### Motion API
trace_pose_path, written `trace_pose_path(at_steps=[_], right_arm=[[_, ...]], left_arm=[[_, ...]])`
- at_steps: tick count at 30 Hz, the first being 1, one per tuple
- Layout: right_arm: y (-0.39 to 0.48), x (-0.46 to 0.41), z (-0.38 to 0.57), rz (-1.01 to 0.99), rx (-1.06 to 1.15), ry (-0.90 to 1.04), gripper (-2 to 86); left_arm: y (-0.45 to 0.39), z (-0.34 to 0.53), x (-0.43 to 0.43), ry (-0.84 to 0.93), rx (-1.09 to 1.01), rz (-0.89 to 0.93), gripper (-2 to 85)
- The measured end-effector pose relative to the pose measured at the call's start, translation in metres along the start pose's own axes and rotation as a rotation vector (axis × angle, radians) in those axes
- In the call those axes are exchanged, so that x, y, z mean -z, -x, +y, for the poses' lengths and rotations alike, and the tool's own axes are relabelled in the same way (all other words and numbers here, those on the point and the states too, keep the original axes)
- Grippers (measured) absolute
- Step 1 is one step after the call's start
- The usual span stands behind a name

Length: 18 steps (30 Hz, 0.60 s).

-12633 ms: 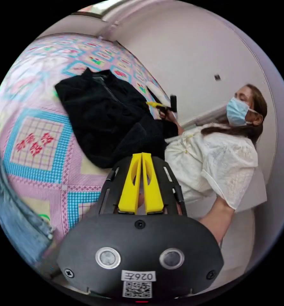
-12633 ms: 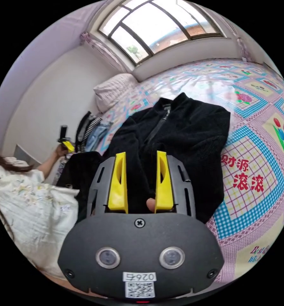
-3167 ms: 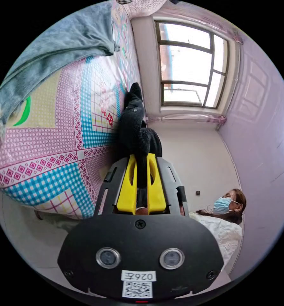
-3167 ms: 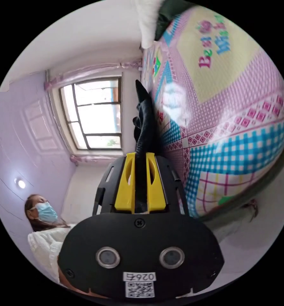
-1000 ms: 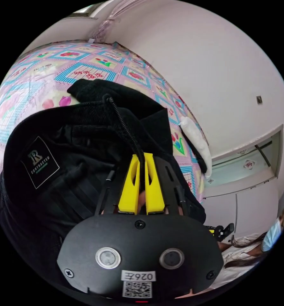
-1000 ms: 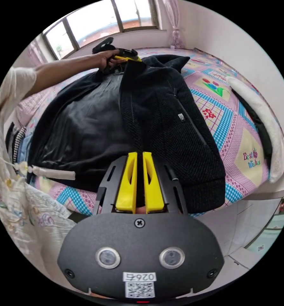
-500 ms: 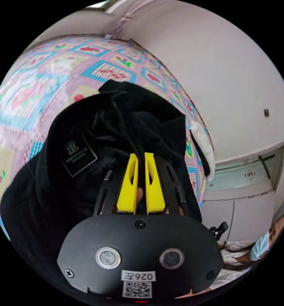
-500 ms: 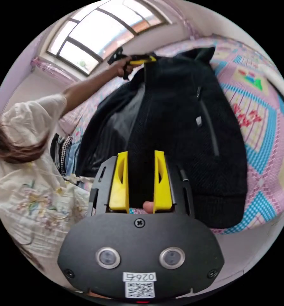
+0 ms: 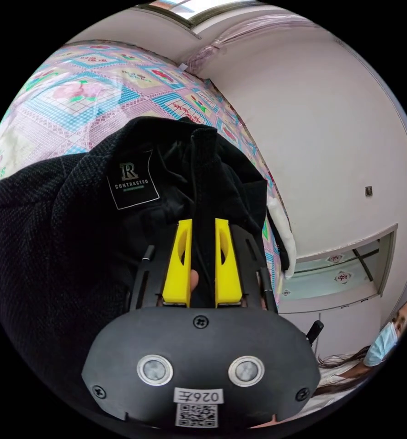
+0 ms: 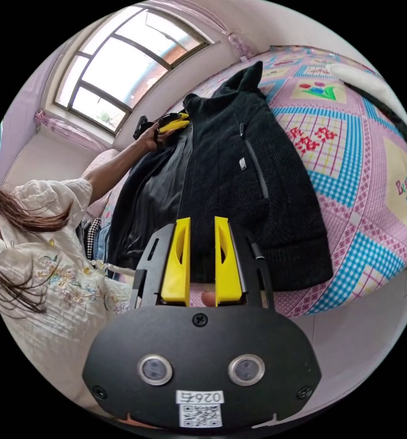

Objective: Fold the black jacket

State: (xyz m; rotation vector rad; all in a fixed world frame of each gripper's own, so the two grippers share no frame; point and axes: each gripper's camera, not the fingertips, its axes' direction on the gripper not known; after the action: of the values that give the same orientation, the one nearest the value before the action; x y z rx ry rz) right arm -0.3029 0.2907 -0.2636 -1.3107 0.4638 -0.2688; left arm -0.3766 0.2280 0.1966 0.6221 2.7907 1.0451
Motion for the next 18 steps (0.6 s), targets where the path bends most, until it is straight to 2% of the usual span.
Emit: trace_pose_path(at_steps=[2,5,8,10,13,18], right_arm=[[0.001,0.013,-0.011,0.038,0.031,-0.044,4.3],[-0.008,0.035,-0.047,0.122,0.08,-0.118,4.8],[-0.024,0.052,-0.103,0.136,0.101,-0.183,5.8],[-0.032,0.057,-0.143,0.171,0.115,-0.22,6.1],[-0.044,0.053,-0.216,0.166,0.145,-0.253,5.6],[-0.014,0.003,-0.343,0.18,0.293,-0.205,5.5]], left_arm=[[-0.014,0.005,0.004,-0.043,-0.031,-0.021,0.9],[-0.046,0.017,0.013,-0.147,-0.119,-0.062,0.1],[-0.068,0.016,0.002,-0.149,-0.188,-0.113,2.6],[-0.071,0.011,-0.007,-0.149,-0.188,-0.156,4.5],[-0.066,0.006,-0.024,-0.13,-0.147,-0.132,2.8],[-0.062,0.013,-0.045,-0.146,-0.111,-0.202,0.7]])
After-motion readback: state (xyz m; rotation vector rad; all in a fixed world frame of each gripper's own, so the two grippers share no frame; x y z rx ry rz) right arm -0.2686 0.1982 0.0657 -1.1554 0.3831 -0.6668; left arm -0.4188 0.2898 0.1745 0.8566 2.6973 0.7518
